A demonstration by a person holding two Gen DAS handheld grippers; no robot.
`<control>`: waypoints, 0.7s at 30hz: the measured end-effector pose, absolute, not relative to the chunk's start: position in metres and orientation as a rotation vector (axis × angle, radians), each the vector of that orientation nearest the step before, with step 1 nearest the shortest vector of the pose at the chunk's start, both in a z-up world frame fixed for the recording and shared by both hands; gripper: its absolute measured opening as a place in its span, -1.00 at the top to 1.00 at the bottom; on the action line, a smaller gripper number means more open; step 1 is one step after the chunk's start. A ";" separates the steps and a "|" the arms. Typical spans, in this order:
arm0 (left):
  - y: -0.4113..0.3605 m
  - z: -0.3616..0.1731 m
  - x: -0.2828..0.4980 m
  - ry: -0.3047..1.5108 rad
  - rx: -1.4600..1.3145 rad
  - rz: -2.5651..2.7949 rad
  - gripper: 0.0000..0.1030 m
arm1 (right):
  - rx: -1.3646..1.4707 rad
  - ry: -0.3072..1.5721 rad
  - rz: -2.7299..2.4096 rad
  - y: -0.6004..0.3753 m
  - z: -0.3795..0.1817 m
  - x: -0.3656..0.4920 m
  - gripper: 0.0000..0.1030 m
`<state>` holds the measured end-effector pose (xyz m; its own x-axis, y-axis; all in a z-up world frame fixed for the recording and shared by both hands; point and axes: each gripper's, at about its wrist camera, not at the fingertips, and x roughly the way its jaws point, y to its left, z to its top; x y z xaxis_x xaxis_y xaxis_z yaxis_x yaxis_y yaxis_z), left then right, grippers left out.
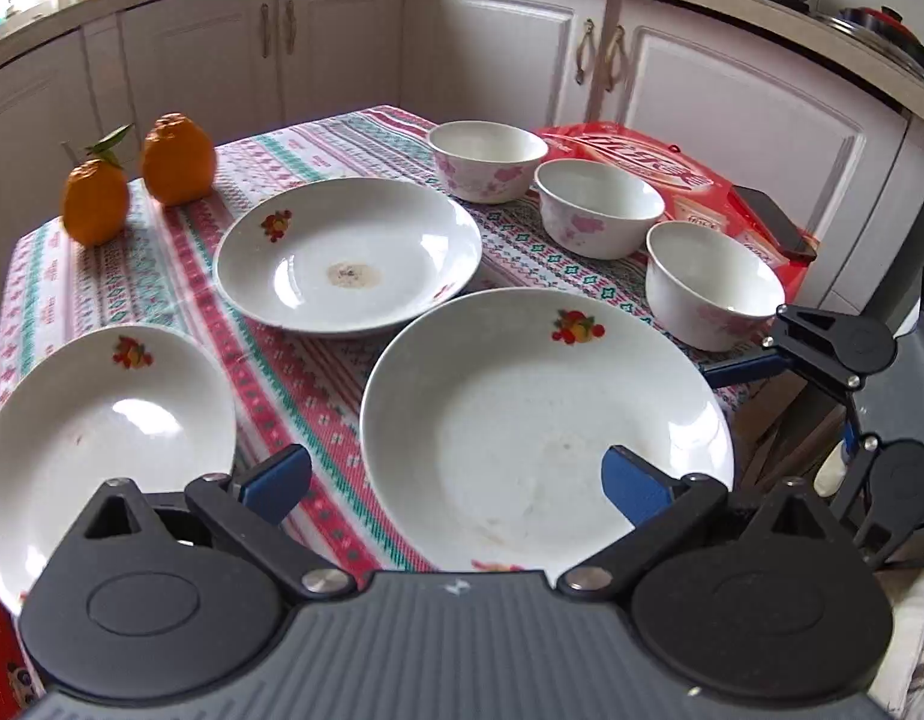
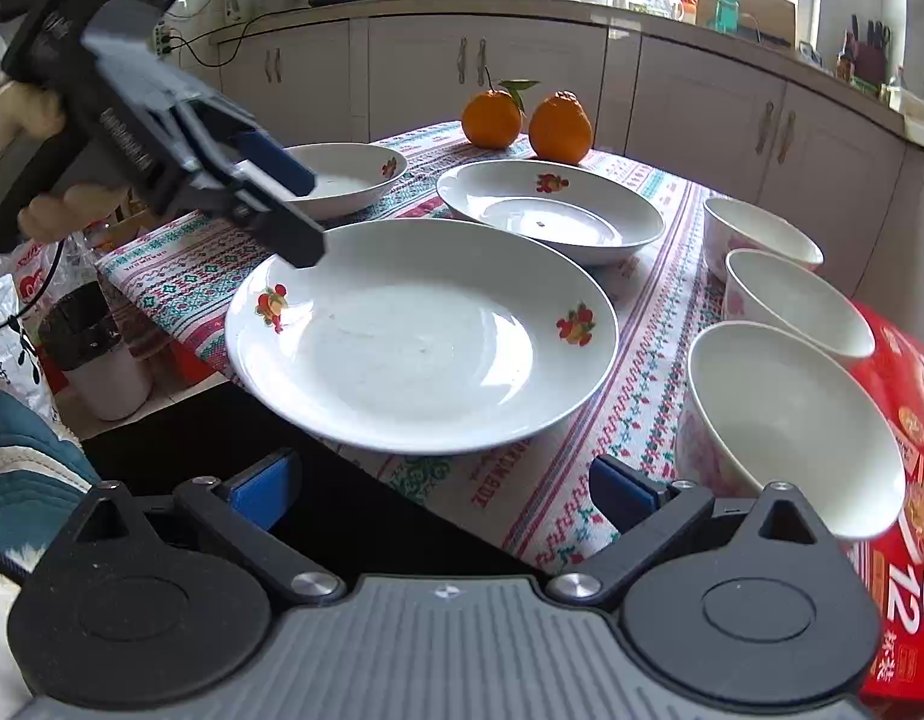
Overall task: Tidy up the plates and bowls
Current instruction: 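Close the left gripper on the rim of the large white plate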
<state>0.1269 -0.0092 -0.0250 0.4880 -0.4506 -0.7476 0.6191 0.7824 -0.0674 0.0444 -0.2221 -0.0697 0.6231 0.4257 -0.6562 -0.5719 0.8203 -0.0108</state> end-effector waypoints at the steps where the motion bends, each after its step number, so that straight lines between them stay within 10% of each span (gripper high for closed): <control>1: -0.011 -0.026 0.131 0.845 0.229 -0.664 -0.99 | -0.230 0.686 0.581 -0.221 -0.070 0.045 -1.00; 21: -0.037 -0.046 0.186 0.980 0.321 -0.786 -0.51 | -0.182 0.686 0.612 -0.212 -0.074 0.054 -0.81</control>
